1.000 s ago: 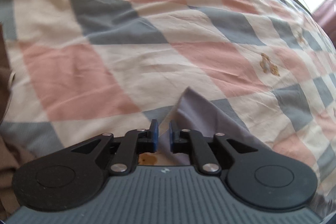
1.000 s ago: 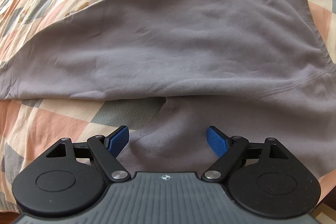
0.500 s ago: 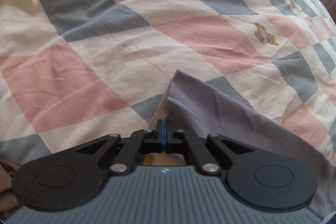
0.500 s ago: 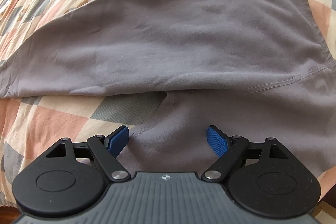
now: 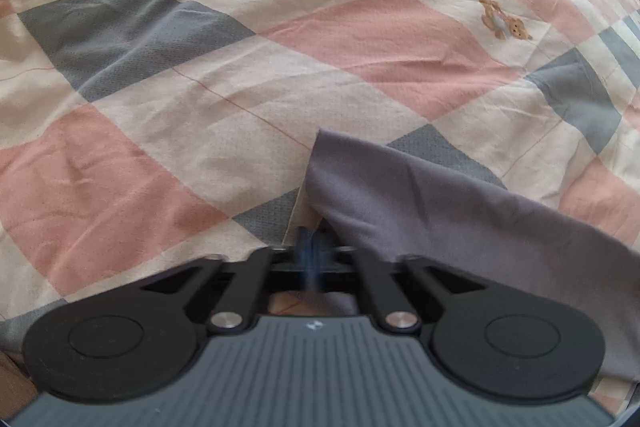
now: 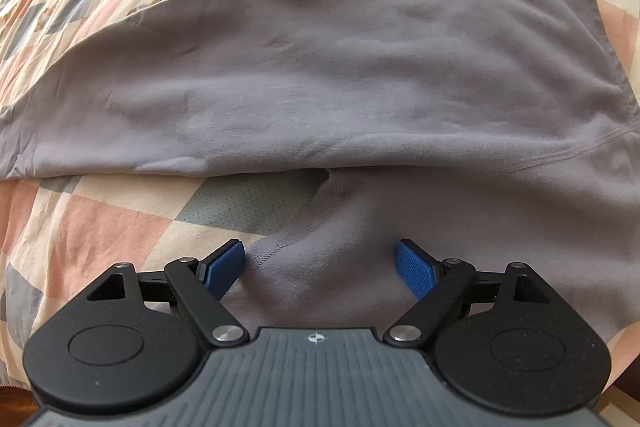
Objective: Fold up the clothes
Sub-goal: 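Pull the pinched edge away from the garment with the left gripper, then open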
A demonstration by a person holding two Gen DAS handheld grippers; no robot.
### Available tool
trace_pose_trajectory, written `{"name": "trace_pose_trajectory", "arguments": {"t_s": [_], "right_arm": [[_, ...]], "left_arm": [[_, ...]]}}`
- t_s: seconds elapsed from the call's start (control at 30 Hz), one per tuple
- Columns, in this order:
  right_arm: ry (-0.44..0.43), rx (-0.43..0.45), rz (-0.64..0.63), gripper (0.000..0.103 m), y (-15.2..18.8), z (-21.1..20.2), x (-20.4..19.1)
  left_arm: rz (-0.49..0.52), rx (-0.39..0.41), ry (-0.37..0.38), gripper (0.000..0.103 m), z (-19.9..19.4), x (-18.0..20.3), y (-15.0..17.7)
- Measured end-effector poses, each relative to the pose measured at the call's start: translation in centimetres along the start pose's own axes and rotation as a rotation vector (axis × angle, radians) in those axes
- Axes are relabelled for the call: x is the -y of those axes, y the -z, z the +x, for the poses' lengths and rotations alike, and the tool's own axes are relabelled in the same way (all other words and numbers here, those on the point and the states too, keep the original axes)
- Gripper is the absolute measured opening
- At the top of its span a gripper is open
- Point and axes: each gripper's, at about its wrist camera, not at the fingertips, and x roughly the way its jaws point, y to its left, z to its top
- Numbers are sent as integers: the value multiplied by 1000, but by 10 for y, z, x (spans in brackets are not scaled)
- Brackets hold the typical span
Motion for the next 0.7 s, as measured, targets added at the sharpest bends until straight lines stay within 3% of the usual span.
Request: {"name": "trace_pose_trajectory", "arguments": {"t_s": [0.1,0.23,0.47,0.57,0.7], "right_arm": [[-1,2,2,84,-1,-1,-1],[-3,7,13,84,-1,-1,2],[-3,3,-6,84,-4,2,-4],[-3,27,-23,84,-5,-4,-7],[-7,118,-38,82,-8,-16,-10]], "left_arm": [[27,39,7,0,-20,-4,7],[-9,86,13,0,-47,-26,17],[-77,93,-54,0,-46,-39,26],[-32,164,17,0,-64,-15,29],[114,202,96,5,-69,33,38]]}}
